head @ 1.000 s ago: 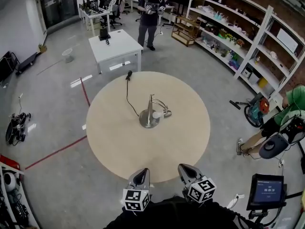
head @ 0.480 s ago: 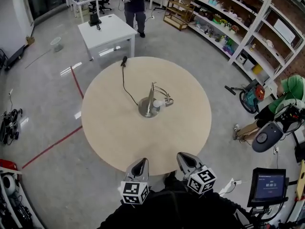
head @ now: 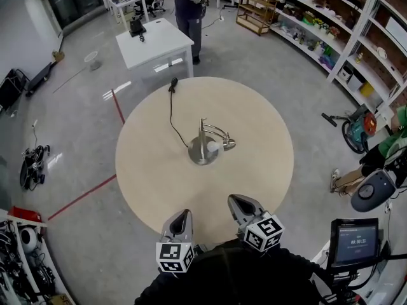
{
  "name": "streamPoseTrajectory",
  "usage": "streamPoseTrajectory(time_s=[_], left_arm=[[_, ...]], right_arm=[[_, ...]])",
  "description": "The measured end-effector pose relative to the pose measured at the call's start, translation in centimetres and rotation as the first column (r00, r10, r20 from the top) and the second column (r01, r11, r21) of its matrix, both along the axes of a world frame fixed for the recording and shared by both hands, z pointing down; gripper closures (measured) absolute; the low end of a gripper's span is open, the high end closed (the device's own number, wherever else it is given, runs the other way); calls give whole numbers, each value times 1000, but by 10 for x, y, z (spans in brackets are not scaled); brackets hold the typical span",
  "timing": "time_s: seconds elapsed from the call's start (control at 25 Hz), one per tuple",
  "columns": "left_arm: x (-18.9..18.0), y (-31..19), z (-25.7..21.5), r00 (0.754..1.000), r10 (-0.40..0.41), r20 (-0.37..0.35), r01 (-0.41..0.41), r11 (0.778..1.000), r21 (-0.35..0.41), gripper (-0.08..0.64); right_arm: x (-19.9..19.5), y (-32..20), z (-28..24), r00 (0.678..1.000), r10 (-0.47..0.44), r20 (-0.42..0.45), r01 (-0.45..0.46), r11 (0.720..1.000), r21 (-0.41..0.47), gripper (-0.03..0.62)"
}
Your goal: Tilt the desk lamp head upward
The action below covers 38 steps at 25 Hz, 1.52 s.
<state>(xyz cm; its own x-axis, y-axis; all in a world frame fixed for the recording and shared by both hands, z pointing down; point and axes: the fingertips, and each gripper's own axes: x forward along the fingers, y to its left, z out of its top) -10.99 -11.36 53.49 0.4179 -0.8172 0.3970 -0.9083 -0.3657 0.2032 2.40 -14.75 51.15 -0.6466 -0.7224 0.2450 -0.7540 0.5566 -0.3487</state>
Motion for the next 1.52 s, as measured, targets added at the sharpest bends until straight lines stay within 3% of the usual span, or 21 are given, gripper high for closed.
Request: streamPoseTrajectory(time_s=[0.2, 0.4, 0.56, 0.8, 0.92, 1.12, 1.36, 1.52], left_arm=[[40, -26, -6, 998, -28, 52, 28, 1000, 4, 554], [40, -43, -8, 989, -110, 101, 113, 994, -15, 554], [46, -54, -11, 986, -111, 128, 115, 993, -21, 554], [53, -77, -9, 987, -71, 143, 71, 997, 8, 554], [52, -94, 1, 992, -52, 115, 53, 999, 0, 554], [25, -136, 43, 992, -39, 116, 45, 998, -49, 554], [3, -187, 76, 988, 0, 152, 3, 1000, -23, 553], [-2, -214, 99, 988, 24, 154, -19, 999, -34, 532]], right_arm=[[38, -37, 4, 998, -29, 61, 29, 1000, -1, 586], [55, -67, 16, 993, -53, 107, 56, 998, -22, 586], [58, -87, 25, 989, -62, 133, 68, 997, -41, 586], [71, -119, 56, 978, 44, 205, -12, 988, -154, 586], [75, -137, 78, 983, 82, 162, -49, 979, -198, 584], [67, -163, 117, 983, 138, 118, -99, 951, -293, 435], [61, -201, 151, 946, 231, 228, -124, 907, -403, 366], [52, -223, 174, 942, 257, 214, -142, 888, -438, 337]])
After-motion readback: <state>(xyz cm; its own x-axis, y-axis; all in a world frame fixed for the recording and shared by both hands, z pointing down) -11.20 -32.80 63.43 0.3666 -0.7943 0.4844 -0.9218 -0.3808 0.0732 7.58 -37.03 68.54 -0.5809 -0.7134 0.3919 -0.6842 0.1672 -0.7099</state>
